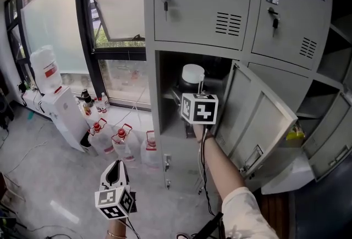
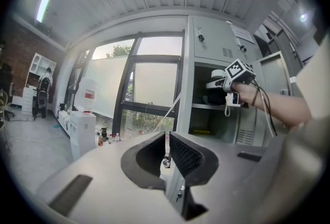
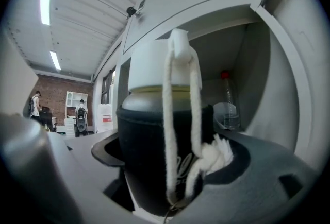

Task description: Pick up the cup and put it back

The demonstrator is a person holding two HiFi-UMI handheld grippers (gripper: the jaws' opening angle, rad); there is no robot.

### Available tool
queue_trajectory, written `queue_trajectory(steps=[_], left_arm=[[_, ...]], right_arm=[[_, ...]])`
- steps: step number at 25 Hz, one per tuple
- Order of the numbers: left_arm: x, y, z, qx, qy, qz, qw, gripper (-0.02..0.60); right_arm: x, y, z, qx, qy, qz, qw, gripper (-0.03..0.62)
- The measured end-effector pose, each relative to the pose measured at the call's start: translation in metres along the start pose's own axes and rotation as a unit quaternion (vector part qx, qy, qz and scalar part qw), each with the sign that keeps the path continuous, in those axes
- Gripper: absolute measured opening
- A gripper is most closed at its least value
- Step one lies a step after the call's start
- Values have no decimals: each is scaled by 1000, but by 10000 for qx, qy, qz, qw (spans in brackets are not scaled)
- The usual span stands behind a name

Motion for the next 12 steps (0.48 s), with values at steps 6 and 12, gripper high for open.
queue_trajectory(steps=[6,12], left_arm=[[4,-6,6,-36,-3,109,9999,26],[19,-9,0,-72,55,294,9995,26]], right_arm=[[-11,-27,3,70,78,-98,9999,419],[-17,-54,4,165,170,-132,9996,419]])
Point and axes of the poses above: the fingertips, and each gripper's own axes: y backward along the fingers, x to its left, z out of its top, the point moved 1 cm from there along y, backward along the fingers, and after that the axes turned 6 degrees about -x, right-handed, at the moved point
